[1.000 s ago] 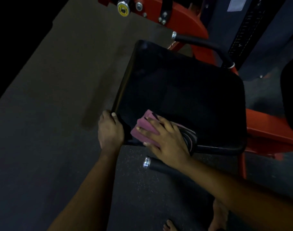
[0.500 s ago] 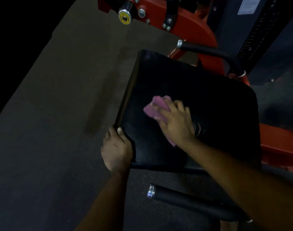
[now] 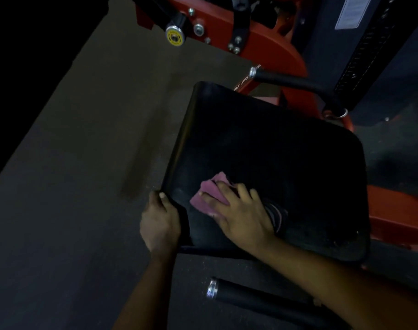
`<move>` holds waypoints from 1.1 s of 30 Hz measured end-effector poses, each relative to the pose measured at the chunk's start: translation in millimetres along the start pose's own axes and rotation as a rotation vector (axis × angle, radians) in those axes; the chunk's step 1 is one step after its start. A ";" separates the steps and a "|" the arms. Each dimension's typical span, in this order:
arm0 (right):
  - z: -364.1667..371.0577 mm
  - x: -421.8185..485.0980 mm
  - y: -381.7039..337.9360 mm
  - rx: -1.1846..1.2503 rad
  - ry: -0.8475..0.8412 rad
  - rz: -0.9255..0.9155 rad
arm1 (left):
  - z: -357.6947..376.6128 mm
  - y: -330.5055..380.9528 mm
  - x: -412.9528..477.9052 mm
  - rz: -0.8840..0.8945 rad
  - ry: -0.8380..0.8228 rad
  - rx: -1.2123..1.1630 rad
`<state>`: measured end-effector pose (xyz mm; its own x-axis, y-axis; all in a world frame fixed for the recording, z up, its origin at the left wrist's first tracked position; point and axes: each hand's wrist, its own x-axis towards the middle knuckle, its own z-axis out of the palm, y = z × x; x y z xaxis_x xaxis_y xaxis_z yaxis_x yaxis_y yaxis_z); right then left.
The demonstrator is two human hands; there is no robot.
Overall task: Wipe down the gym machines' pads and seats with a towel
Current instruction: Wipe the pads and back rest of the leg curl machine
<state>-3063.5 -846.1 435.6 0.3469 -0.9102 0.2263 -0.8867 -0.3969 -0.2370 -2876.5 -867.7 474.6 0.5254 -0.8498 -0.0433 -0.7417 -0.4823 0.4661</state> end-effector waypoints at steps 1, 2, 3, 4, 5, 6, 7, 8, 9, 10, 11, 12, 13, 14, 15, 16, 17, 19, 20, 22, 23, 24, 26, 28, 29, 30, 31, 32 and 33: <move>1.1 11.1 8.5 -0.015 -0.010 0.009 | -0.8 6.8 8.9 -0.023 0.011 -0.004; 3.0 25.1 18.3 -0.020 -0.008 0.036 | 0.5 16.2 19.5 -0.030 0.023 0.007; 3.7 39.7 28.5 -0.022 0.004 0.082 | 2.7 27.1 29.9 -0.019 0.030 0.014; 3.5 54.2 39.0 -0.019 0.023 0.136 | 6.9 38.1 40.1 0.011 0.031 0.021; 5.4 70.7 50.7 -0.014 0.041 0.187 | 14.3 50.3 52.2 0.048 0.028 0.026; 6.0 84.4 61.3 -0.020 0.052 0.220 | 21.4 61.2 61.2 0.080 0.018 0.031; 7.0 96.9 71.6 -0.033 0.059 0.239 | 28.4 69.5 68.0 0.098 0.002 0.036; 8.7 110.6 84.5 -0.039 0.062 0.263 | 35.9 76.4 74.3 0.100 -0.020 0.040; 10.3 125.2 98.9 -0.040 0.068 0.303 | 41.5 80.1 78.0 0.089 -0.042 0.046; 11.2 143.4 115.8 -0.035 0.080 0.357 | 46.3 82.8 81.3 0.077 -0.058 0.051; 11.1 160.8 132.7 -0.025 0.095 0.417 | 48.7 83.1 81.2 0.064 -0.064 0.054; 9.9 179.4 150.1 -0.008 0.095 0.472 | 50.9 84.1 82.4 0.058 -0.059 0.060; 9.0 192.9 163.8 0.011 0.082 0.517 | 51.4 84.0 82.1 0.055 -0.053 0.067; 7.8 199.3 169.8 0.017 0.075 0.547 | 50.9 83.2 80.8 0.055 -0.051 0.074; 7.4 201.9 168.7 0.008 0.087 0.553 | 50.7 84.1 81.8 0.052 -0.057 0.077; 8.1 196.5 160.3 -0.005 0.108 0.531 | 50.1 83.9 80.5 0.050 -0.064 0.076; 9.3 184.2 146.1 -0.011 0.133 0.473 | 50.4 83.8 79.2 0.046 -0.068 0.072; 7.6 153.3 111.3 -0.002 0.134 0.302 | 49.9 87.3 80.7 0.026 -0.074 0.057; 6.1 138.5 95.1 -0.002 0.098 0.214 | 48.7 88.7 80.6 0.013 -0.080 0.053; 4.4 120.2 72.4 0.000 0.023 0.085 | 46.7 90.0 79.8 -0.001 -0.092 0.045; 3.4 119.9 69.1 -0.001 -0.001 0.052 | 45.0 90.5 79.0 -0.005 -0.094 0.043; 3.0 125.6 73.8 -0.013 -0.009 0.024 | 44.7 90.9 78.6 -0.008 -0.090 0.047; 5.3 153.2 94.0 -0.042 -0.011 0.018 | 45.6 93.9 79.6 -0.014 -0.069 0.062; 10.3 192.1 116.7 -0.044 0.012 0.142 | 47.1 93.8 79.9 -0.014 -0.055 0.084; 10.7 214.2 128.6 -0.034 0.026 0.244 | 47.6 94.0 80.5 -0.017 -0.057 0.084; 9.9 234.9 139.8 -0.018 0.018 0.347 | 48.1 93.3 80.6 -0.022 -0.063 0.080; 9.9 253.1 148.6 0.001 0.008 0.427 | 47.9 92.5 81.4 -0.023 -0.065 0.080; 8.5 265.5 153.4 0.005 -0.007 0.477 | 48.5 91.4 82.6 -0.020 -0.065 0.079; 7.3 269.2 152.7 -0.006 -0.011 0.498 | 49.0 89.6 82.9 -0.017 -0.069 0.081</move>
<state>-3103.3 -1152.6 453.4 -0.1165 -0.9902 0.0772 -0.9473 0.0875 -0.3081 -2919.8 -991.7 469.5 0.5106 -0.8524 -0.1125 -0.7654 -0.5103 0.3921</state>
